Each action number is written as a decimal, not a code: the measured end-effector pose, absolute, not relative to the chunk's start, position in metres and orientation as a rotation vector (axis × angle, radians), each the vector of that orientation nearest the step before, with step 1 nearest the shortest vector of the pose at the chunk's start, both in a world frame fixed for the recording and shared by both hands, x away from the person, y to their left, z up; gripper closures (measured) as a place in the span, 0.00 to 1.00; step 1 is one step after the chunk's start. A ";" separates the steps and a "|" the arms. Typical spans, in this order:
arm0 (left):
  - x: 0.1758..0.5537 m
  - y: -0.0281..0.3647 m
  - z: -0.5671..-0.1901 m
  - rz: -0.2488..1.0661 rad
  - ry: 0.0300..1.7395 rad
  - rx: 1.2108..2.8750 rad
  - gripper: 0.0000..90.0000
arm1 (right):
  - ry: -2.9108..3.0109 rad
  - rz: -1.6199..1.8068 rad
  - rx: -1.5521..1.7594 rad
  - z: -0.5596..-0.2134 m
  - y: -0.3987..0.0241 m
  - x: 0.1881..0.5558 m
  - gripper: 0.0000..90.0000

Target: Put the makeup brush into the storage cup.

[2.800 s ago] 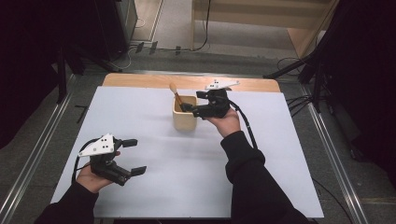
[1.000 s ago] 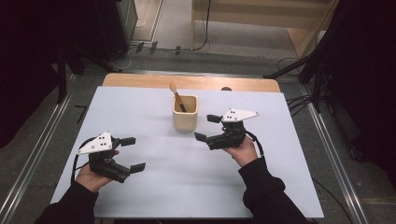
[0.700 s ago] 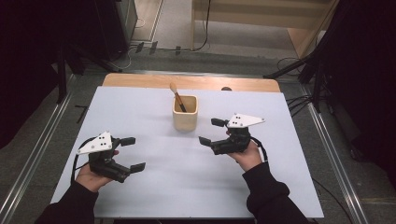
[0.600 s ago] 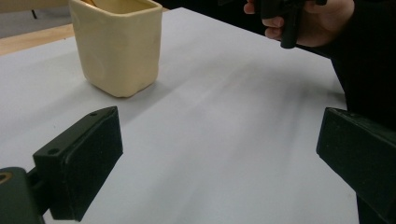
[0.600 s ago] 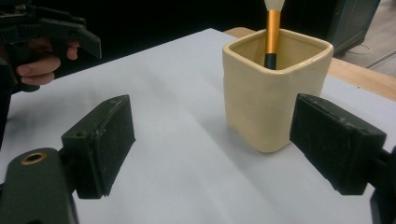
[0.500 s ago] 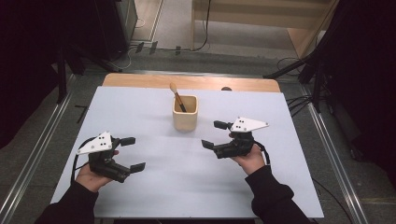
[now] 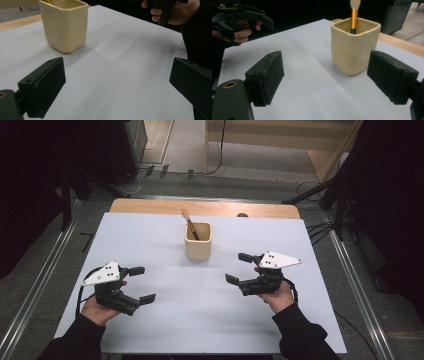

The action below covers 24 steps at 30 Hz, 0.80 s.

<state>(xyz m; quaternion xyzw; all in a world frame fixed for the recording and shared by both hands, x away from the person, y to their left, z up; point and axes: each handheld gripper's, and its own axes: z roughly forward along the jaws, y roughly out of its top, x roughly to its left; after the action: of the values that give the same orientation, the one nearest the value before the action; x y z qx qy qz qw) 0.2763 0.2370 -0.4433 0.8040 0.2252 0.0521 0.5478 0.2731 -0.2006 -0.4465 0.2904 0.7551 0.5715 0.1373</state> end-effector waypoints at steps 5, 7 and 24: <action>0.277 0.238 -0.443 0.122 0.540 1.895 0.02 | 2.184 1.641 0.836 -0.448 -0.207 0.268 0.17; 0.277 0.238 -0.443 0.122 0.540 1.896 0.02 | 2.187 1.634 0.838 -0.449 -0.210 0.266 0.17; 0.276 0.236 -0.442 0.127 0.515 1.911 0.02 | 2.179 1.614 0.830 -0.454 -0.225 0.256 0.17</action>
<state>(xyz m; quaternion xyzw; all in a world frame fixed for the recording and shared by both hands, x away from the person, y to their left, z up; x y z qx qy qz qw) 0.2758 0.2359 -0.4418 0.8065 0.2174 0.0538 0.5472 0.2556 -0.2254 -0.4540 0.2892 0.7596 0.5624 0.1522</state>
